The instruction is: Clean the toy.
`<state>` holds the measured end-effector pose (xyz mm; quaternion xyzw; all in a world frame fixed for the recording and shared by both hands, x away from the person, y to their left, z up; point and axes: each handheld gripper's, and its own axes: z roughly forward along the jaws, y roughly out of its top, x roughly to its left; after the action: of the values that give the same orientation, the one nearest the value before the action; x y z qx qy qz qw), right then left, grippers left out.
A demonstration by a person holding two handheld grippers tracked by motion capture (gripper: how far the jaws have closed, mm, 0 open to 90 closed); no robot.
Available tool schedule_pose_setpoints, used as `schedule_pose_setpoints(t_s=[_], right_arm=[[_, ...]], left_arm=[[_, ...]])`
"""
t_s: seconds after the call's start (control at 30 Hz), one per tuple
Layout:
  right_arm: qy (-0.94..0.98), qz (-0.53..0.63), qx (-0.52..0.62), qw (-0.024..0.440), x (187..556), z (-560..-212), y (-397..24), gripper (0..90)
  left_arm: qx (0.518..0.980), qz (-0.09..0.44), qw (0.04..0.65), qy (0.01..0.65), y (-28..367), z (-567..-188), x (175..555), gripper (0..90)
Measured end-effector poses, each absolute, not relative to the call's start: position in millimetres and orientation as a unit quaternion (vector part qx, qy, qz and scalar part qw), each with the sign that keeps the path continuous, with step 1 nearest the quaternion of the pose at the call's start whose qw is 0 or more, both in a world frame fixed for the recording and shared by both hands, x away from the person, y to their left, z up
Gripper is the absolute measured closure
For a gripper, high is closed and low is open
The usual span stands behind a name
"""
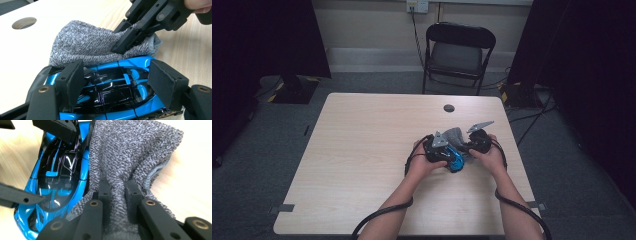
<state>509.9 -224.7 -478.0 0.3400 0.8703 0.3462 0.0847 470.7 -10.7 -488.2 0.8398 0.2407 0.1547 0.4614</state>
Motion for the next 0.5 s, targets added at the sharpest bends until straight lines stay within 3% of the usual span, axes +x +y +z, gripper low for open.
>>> schedule_pose_setpoints(t_s=[0.5], right_arm=[[0.862,0.358,0.349,0.082,496.0,-479.9,-239.3,78.6]], left_arm=[[0.839,0.153,0.463,0.241,-11.3,-488.3,469.9,29.5]])
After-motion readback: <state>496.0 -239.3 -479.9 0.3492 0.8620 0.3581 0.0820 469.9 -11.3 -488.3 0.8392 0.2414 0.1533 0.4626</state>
